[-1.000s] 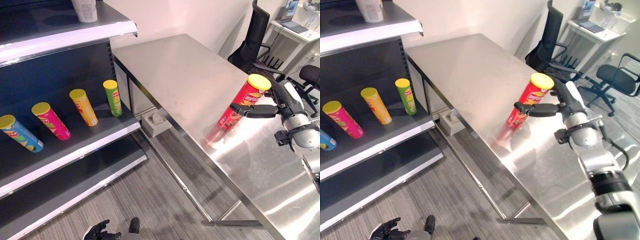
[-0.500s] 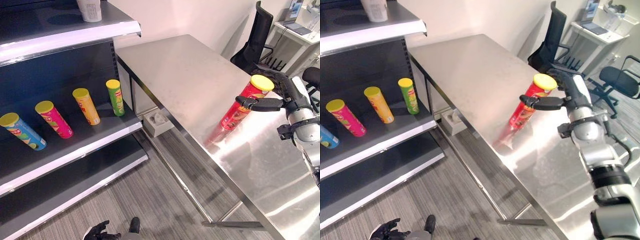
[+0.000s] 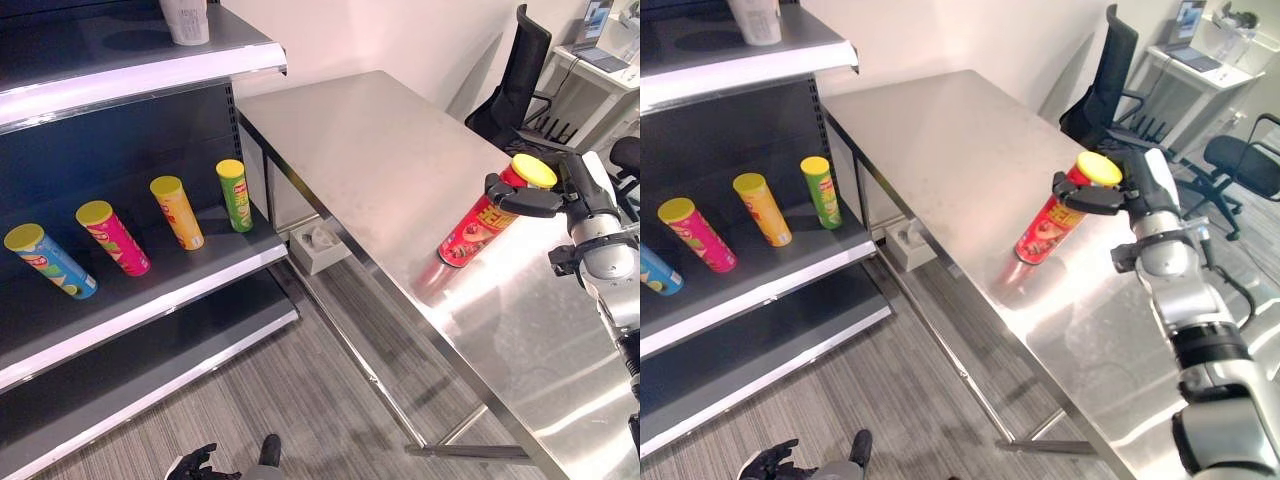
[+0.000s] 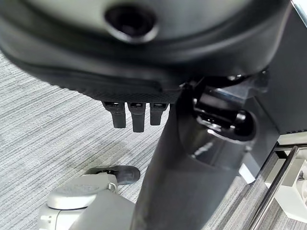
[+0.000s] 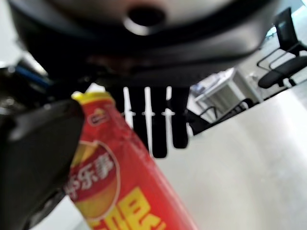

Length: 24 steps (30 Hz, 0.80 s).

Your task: Put the goods on the table back onto the shelves and tidy them up.

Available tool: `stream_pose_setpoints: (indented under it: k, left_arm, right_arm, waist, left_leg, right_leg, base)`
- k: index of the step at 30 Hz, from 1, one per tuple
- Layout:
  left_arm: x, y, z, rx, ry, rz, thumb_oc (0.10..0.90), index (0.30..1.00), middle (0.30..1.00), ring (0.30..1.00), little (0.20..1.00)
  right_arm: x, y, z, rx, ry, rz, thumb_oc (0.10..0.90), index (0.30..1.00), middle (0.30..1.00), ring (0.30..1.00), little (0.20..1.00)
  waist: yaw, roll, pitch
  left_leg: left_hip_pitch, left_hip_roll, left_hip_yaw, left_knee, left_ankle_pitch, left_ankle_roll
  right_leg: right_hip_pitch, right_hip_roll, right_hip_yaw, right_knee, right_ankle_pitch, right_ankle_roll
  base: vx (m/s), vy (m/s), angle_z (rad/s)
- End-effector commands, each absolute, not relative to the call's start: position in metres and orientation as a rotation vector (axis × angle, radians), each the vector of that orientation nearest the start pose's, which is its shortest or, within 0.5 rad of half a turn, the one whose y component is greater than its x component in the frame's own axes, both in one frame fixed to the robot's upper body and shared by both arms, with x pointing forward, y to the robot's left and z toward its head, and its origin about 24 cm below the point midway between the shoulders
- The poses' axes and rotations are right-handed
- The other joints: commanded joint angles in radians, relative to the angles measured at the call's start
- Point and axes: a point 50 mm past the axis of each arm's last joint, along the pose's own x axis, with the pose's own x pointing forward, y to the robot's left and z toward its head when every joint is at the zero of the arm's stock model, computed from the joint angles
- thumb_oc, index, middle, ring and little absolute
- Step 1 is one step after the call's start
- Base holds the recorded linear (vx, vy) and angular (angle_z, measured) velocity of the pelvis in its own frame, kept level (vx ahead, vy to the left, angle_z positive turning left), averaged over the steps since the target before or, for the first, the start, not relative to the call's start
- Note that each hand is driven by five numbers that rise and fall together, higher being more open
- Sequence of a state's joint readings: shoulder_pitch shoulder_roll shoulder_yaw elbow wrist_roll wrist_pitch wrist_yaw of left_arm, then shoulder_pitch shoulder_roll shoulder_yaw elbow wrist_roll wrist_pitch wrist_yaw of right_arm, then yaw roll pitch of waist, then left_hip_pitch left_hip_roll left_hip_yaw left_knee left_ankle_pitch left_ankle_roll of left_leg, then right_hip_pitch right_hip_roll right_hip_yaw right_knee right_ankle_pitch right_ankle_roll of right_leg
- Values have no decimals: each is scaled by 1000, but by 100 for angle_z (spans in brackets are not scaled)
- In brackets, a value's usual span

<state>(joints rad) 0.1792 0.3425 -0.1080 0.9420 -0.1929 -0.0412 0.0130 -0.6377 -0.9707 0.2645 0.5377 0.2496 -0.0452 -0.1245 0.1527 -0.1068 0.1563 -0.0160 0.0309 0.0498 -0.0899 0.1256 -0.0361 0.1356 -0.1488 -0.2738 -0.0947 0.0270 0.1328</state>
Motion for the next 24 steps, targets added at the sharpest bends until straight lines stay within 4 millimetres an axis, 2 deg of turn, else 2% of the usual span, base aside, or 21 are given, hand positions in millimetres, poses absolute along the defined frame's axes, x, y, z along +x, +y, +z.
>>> stream_pose_setpoints:
  k: [1, 6, 9, 11, 15, 19, 20, 21, 22, 24]
  left_arm:
    - [92, 281, -133, 260, 1027, 191, 800, 900, 900, 900, 900]
    - [94, 281, -131, 251, 1010, 209, 800, 900, 900, 900, 900]
    - [95, 282, -131, 245, 1004, 219, 800, 900, 900, 900, 900]
    - [97, 282, -130, 237, 993, 216, 800, 900, 900, 900, 900]
    - [98, 280, -129, 224, 982, 207, 800, 900, 900, 900, 900]
    - [99, 277, -129, 211, 974, 205, 800, 900, 900, 900, 900]
    - [102, 275, -130, 208, 970, 206, 800, 900, 900, 900, 900]
    - [100, 272, -130, 198, 967, 204, 800, 900, 900, 900, 900]
    - [97, 273, -132, 205, 981, 207, 800, 900, 900, 900, 900]
    - [94, 274, -132, 217, 990, 207, 800, 900, 900, 900, 900]
  right_arm:
    - [330, -308, 263, -699, -455, -321, 400, 300, 300, 300, 300]
    - [309, -293, 269, -631, -608, -303, 400, 300, 300, 300, 300]
    - [293, -276, 281, -575, -744, -252, 400, 300, 300, 300, 300]
    - [279, -257, 290, -507, -858, -163, 400, 300, 300, 300, 300]
    - [273, -246, 294, -462, -908, -99, 400, 300, 300, 300, 300]
    - [268, -232, 302, -453, -971, -34, 400, 300, 300, 300, 300]
    - [265, -229, 304, -456, -990, -12, 400, 300, 300, 300, 300]
    - [264, -225, 301, -491, -977, 10, 400, 300, 300, 300, 300]
    - [261, -222, 299, -496, -979, 27, 400, 300, 300, 300, 300]
    - [261, -219, 296, -516, -971, 45, 400, 300, 300, 300, 300]
  waist:
    - [24, -8, -49]
    - [24, 0, -60]
    - [35, 3, -63]
    - [61, 3, -56]
    - [81, 12, -35]
    - [116, 38, 1]
    - [116, 42, 27]
    - [114, 46, 31]
    - [105, 44, 31]
    - [81, 46, 27]
  left_leg:
    - [32, 20, 14, 3, -105, -34]
    - [36, 29, 5, 3, -98, -48]
    - [29, 42, -8, 4, -78, -67]
    - [0, 62, -49, 13, -39, -97]
    - [-40, 87, -91, 22, 4, -121]
    - [-107, 100, -153, 35, 64, -147]
    - [-149, 102, -108, 61, 67, -145]
    - [-160, 121, -38, 110, 44, -124]
    - [-140, 139, -19, 137, 6, -113]
    - [-87, 202, 1, 153, -42, -121]
  right_leg:
    - [48, -22, -37, 9, -70, 42]
    - [60, -13, -48, 13, -86, 32]
    - [71, 3, -65, 16, -106, 19]
    - [87, 36, -81, 10, -132, -9]
    - [89, 73, -94, 7, -149, -35]
    - [85, 107, -124, 7, -165, -56]
    - [80, 96, -158, 7, -158, -59]
    - [66, 80, -199, 7, -146, -58]
    - [51, 54, -230, 7, -120, -52]
    - [43, 24, -249, 8, -117, -47]
  base:
    - [-29, -36, 2]
    - [-49, -59, 6]
    - [-129, -130, 21]
    - [-207, -209, 37]
    - [-194, -160, 41]
    - [-236, -95, 34]
    - [-452, 34, 101]
    - [-464, 105, 167]
    - [-299, 140, 148]
    - [-149, 165, 64]
